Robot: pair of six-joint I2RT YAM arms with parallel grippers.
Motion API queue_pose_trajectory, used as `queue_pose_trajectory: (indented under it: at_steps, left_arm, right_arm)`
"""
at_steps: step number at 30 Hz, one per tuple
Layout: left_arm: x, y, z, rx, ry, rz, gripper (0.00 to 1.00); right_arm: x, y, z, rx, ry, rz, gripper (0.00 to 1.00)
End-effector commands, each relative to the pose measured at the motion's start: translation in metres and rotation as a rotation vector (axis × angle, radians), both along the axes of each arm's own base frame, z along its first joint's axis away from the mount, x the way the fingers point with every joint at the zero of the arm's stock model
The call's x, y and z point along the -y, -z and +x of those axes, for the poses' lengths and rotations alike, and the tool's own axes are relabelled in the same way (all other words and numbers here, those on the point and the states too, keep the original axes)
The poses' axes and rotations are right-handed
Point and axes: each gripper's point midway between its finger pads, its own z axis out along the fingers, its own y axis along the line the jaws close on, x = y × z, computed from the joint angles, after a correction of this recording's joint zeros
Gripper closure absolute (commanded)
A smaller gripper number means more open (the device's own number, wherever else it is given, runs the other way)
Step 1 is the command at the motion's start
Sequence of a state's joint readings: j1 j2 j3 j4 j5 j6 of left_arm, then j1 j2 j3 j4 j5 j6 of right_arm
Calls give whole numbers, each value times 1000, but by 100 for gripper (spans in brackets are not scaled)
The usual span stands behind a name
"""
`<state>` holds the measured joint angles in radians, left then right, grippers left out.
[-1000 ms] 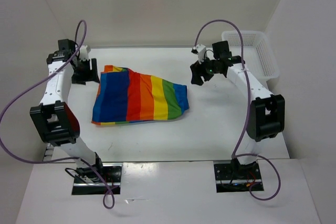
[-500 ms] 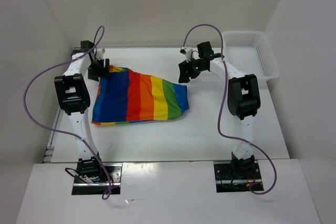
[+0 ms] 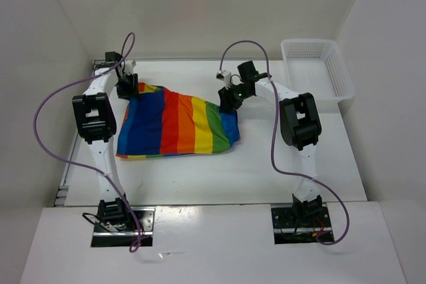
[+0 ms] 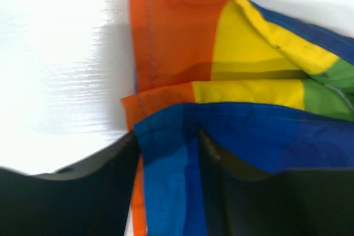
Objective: Fold and stack the shorts
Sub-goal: Fold the shorts
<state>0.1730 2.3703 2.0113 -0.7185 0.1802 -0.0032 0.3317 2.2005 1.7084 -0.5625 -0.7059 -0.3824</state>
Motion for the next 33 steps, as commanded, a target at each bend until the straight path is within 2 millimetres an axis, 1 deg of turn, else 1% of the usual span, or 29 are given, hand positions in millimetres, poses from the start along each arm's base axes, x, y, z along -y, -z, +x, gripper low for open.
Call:
queue_pose_trajectory:
  at_steps: [1, 2, 3, 4, 5, 7, 8, 9, 10, 11, 12, 13, 14, 16, 17, 18, 19, 20, 21, 22, 24, 25, 26, 27, 28, 29, 30, 31, 33]
  left_arm:
    - [1, 23, -8, -54, 2, 11, 52]
    - [1, 23, -8, -54, 2, 11, 55]
    - [0, 23, -8, -55, -2, 21, 59]
    - [0, 27, -12, -67, -2, 19, 64]
    - [3, 27, -11, -69, 3, 29, 74]
    - [-1, 30, -12, -72, -6, 50, 84]
    - [-2, 30, -12, -74, -9, 58, 88]
    - [-6, 31, -13, -77, -18, 79, 95]
    - [-9, 31, -13, -79, -24, 92, 98]
    - [-11, 34, -14, -81, -28, 103, 100]
    - [-15, 29, -13, -74, -37, 124, 100]
    - [-12, 32, -16, -87, -32, 133, 100]
    - [-14, 27, -13, -67, -37, 144, 100]
    - [-18, 30, -17, -76, -47, 168, 100]
    - [-14, 34, -18, -82, -40, 178, 100]
    - [-19, 28, -16, -66, -52, 202, 100]
    - [-14, 35, -22, -89, -43, 210, 100]
    - [-17, 29, -19, -71, -50, 222, 100]
    - [-18, 33, -21, -77, -53, 229, 100]
    - [-16, 32, -18, -67, -50, 243, 100]
    - [-18, 33, -21, -72, -56, 255, 100]
    - [-15, 33, -21, -72, -51, 266, 100]
    - [-15, 33, -21, -72, -51, 266, 100]
    - [-17, 33, -21, -73, -54, 274, 100]
    - [-17, 33, -21, -73, -55, 274, 100]
    - [-17, 33, -21, -73, -55, 274, 100]
    - [-13, 27, -19, -60, -47, 275, 100]
    - [-13, 24, -14, -42, -50, 277, 100]
    - [-11, 14, -9, -16, -48, 267, 99]
  right_arm:
    - [-3, 10, 3, -10, 3, -5, 50]
    - [-7, 2, 3, -11, -9, 17, 62]
    - [-6, 7, 3, -20, -10, 14, 73]
    - [-13, 2, 2, -12, -25, 28, 83]
    - [-13, 2, 2, -12, -25, 28, 100]
    - [-16, -6, 13, 18, -6, 39, 100]
    - [-15, -6, 19, 33, 24, 26, 100]
    - [-10, -3, 29, 29, 74, 27, 100]
    - [-15, -13, 44, 45, 141, 55, 100]
    - [-8, -19, 58, 68, 200, 56, 100]
    - [4, -15, 75, 88, 283, 19, 100]
    - [4, -26, 89, 115, 347, 35, 100]
    - [13, -22, 98, 120, 404, 18, 100]
    - [26, -35, 124, 197, 524, -14, 100]
    - [31, -29, 129, 208, 554, -41, 100]
    - [38, -33, 136, 237, 590, -63, 100]
    - [40, -32, 141, 257, 593, -79, 100]
    - [44, -34, 145, 282, 607, -92, 100]
    - [53, -33, 149, 305, 638, -129, 100]
    - [55, -34, 152, 325, 647, -139, 100]
    - [58, -34, 154, 344, 639, -158, 100]
    - [59, -29, 154, 342, 632, -168, 95]
    - [61, -27, 154, 347, 640, -175, 85]
    - [65, -29, 154, 354, 655, -187, 81]
    - [71, -31, 158, 375, 686, -207, 82]
    - [74, -46, 166, 419, 717, -201, 84]
    - [79, -51, 169, 438, 743, -216, 84]
    - [89, -65, 177, 488, 787, -237, 87]
    - [90, -93, 185, 556, 789, -230, 87]
